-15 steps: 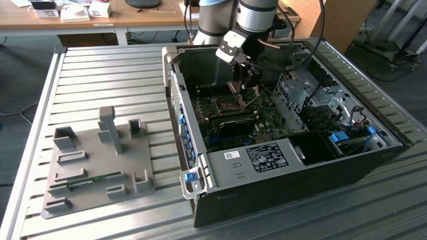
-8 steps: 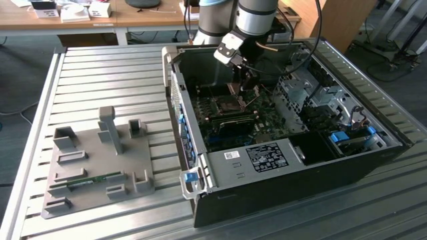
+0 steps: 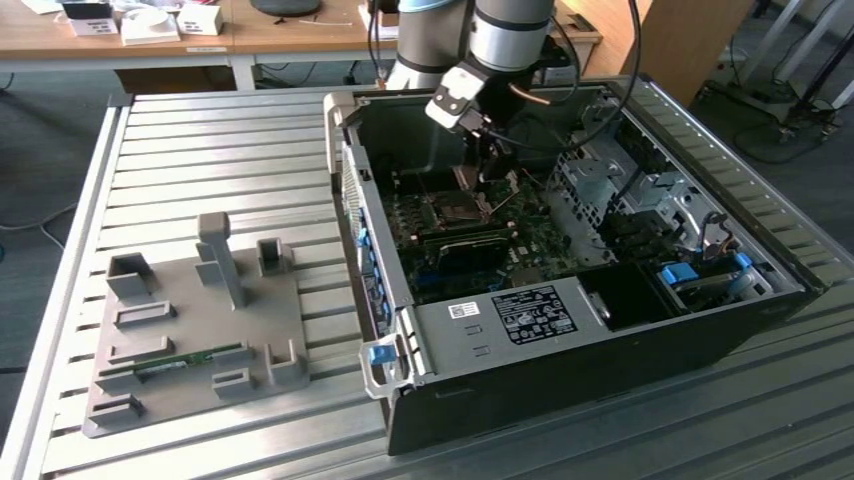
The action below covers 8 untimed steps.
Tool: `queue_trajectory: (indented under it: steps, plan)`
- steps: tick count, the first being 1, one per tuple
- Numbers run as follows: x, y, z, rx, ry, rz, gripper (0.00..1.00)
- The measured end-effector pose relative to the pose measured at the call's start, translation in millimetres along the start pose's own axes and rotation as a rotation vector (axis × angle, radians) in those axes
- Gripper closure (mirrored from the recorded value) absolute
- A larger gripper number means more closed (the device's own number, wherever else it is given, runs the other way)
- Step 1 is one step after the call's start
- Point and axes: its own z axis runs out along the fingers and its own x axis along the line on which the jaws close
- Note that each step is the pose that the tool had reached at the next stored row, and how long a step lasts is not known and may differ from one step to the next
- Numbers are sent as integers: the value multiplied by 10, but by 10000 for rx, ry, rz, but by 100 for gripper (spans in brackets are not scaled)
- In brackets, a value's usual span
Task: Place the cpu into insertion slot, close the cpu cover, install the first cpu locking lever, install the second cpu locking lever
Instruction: 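Place the cpu into insertion slot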
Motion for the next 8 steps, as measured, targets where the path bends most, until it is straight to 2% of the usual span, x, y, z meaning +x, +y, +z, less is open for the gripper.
queue_trajectory:
  steps: [8]
  plan:
    - [6, -15, 7, 0, -2, 22, 46]
